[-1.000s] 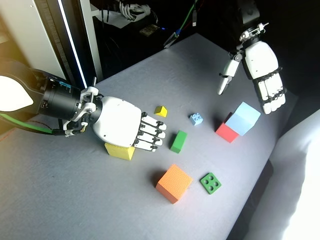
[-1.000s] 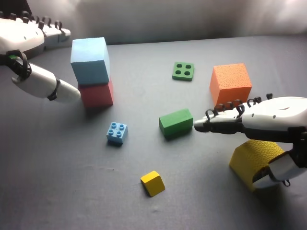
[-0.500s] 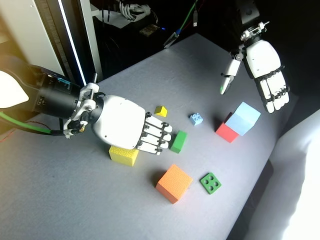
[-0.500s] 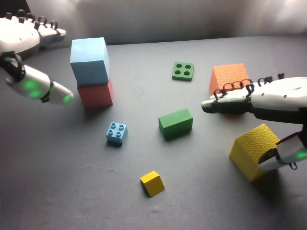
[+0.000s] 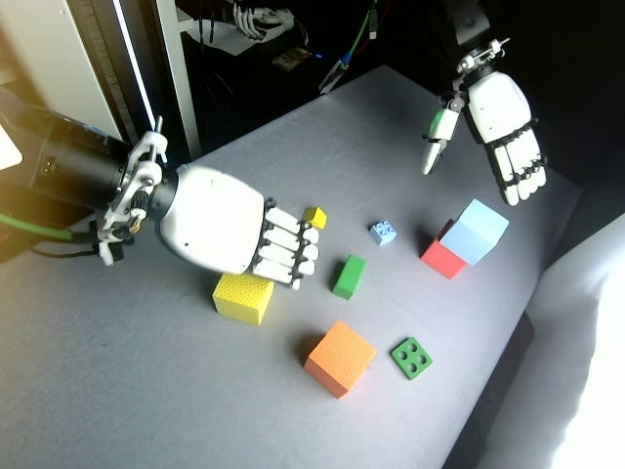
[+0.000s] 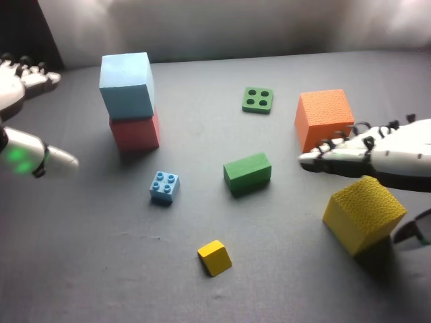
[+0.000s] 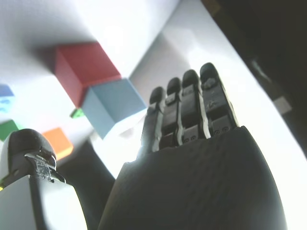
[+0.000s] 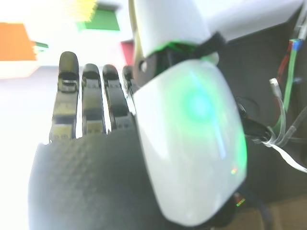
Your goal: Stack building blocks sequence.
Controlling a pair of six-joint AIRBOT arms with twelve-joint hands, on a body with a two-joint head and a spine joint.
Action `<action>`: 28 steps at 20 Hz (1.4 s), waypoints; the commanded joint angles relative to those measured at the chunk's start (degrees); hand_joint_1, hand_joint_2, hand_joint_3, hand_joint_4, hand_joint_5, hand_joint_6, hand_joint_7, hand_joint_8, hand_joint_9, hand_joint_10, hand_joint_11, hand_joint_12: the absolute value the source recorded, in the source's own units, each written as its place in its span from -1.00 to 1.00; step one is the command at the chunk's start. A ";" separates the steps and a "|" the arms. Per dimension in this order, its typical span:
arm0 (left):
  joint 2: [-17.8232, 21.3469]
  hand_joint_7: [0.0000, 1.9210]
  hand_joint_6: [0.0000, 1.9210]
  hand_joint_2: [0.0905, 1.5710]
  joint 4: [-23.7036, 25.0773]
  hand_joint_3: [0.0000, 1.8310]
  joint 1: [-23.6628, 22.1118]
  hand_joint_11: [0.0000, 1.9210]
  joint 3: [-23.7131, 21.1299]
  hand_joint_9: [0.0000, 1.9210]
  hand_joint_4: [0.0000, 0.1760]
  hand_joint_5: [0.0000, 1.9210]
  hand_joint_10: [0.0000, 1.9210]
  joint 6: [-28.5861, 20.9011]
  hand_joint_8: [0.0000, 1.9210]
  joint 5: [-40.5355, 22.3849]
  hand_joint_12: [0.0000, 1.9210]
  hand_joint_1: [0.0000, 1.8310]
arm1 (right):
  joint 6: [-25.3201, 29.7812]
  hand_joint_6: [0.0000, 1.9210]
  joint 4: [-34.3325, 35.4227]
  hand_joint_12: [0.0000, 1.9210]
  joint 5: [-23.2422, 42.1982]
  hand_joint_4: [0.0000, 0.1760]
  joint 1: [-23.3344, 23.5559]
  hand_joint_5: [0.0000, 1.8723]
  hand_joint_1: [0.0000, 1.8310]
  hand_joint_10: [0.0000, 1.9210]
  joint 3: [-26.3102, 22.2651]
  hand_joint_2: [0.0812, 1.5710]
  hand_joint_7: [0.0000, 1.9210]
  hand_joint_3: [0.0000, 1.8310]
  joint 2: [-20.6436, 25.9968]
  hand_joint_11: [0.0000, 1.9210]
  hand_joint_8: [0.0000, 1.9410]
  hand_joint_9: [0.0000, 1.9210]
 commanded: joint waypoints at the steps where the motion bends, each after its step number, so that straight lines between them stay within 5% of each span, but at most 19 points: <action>1: 1.43 -0.85 -1.00 0.05 2.73 -1.00 0.25 -0.98 -0.27 -0.86 -1.00 -0.83 -0.99 -1.31 -1.00 -5.63 -0.78 -0.50 | -0.05 -0.98 0.11 -0.58 3.64 -1.00 0.07 -0.86 0.63 -0.99 0.02 0.22 -0.98 -0.99 0.62 -1.00 -1.00 -0.97; 2: 2.23 -0.91 -1.00 0.11 4.65 -0.98 1.58 -1.00 -1.18 -0.92 -1.00 -0.90 -1.00 -3.89 -1.00 -6.04 -0.80 -0.62 | -0.06 -1.00 0.09 -0.63 3.70 -1.00 -0.51 -0.95 0.59 -1.00 0.53 0.23 -1.00 -1.00 0.59 -1.00 -1.00 -0.99; 10: 8.18 -0.92 -1.00 0.13 21.52 -1.00 9.38 -1.00 -10.36 -0.94 -1.00 -0.92 -1.00 -21.97 -1.00 -6.11 -0.77 -0.60 | 0.00 -1.00 0.10 -0.61 5.05 -1.00 -2.66 -1.00 0.56 -1.00 3.00 0.26 -1.00 -0.99 -1.36 -1.00 -1.00 -1.00; 12: 9.22 -0.83 -1.00 0.09 30.76 -1.00 10.21 -1.00 -12.13 -0.85 -1.00 -0.83 -1.00 -29.75 -1.00 -6.11 -0.60 -0.54 | 0.05 -1.00 0.11 -0.51 5.75 -1.00 -2.61 -1.00 0.48 -1.00 3.26 0.23 -1.00 -1.00 -1.76 -1.00 -1.00 -0.98; 14: 9.49 -0.92 -1.00 0.14 39.79 -0.98 10.30 -1.00 -12.82 -0.94 -1.00 -0.93 -1.00 -37.30 -1.00 -5.94 -0.93 -0.60 | 0.09 -1.00 0.13 -0.73 5.99 -1.00 -2.53 -0.97 0.59 -1.00 3.38 0.26 -1.00 -1.00 -1.99 -1.00 -1.00 -0.99; 17: 9.65 -0.96 -1.00 0.16 57.73 -0.99 10.60 -0.98 -13.50 -0.97 -1.00 -0.97 -1.00 -51.94 -1.00 -5.89 -0.98 -0.63 | 0.09 -1.00 0.13 -0.56 6.09 -1.00 -3.07 -1.00 0.57 -1.00 3.59 0.21 -1.00 -1.00 -2.38 -1.00 -1.00 -0.99; 21: 9.43 -1.00 -1.00 0.17 88.24 -0.99 9.74 -1.00 -13.66 -1.00 -1.00 -1.00 -1.00 -74.43 -1.00 -6.40 -1.00 -0.64 | 0.17 -1.00 0.14 -0.50 7.23 -1.00 -3.52 -1.00 0.55 -0.99 4.14 0.22 -1.00 -1.00 -3.15 -1.00 -1.00 -0.97; 25: 8.70 -0.85 -0.99 0.06 104.88 -1.00 6.95 -0.90 -13.29 -0.86 -1.00 -0.86 -0.98 -86.26 -0.99 -10.18 -0.92 -0.52 | 2.35 -0.98 0.14 -0.53 7.25 -1.00 -4.18 -0.89 0.53 -0.99 5.31 0.26 -0.97 -0.99 -4.30 -1.00 -0.99 -0.96; 26: 8.71 -0.95 -1.00 0.12 108.39 -0.99 6.10 -0.98 -13.24 -0.95 -1.00 -0.96 -1.00 -89.60 -1.00 -10.30 -0.95 -0.59 | 2.90 -0.99 0.14 -0.61 7.36 -1.00 -4.53 -0.93 0.61 -1.00 5.70 0.27 -0.99 -1.00 -4.70 -1.00 -1.00 -0.99; 28: 8.93 -0.96 -1.00 0.14 112.01 -1.00 4.98 -1.00 -13.41 -0.96 -1.00 -0.96 -1.00 -92.64 -1.00 -9.20 -0.87 -0.63 | 2.99 -1.00 0.14 -0.59 7.74 -1.00 -5.38 -0.96 0.61 -1.00 5.87 0.25 -1.00 -1.00 -5.05 -1.00 -1.00 -0.98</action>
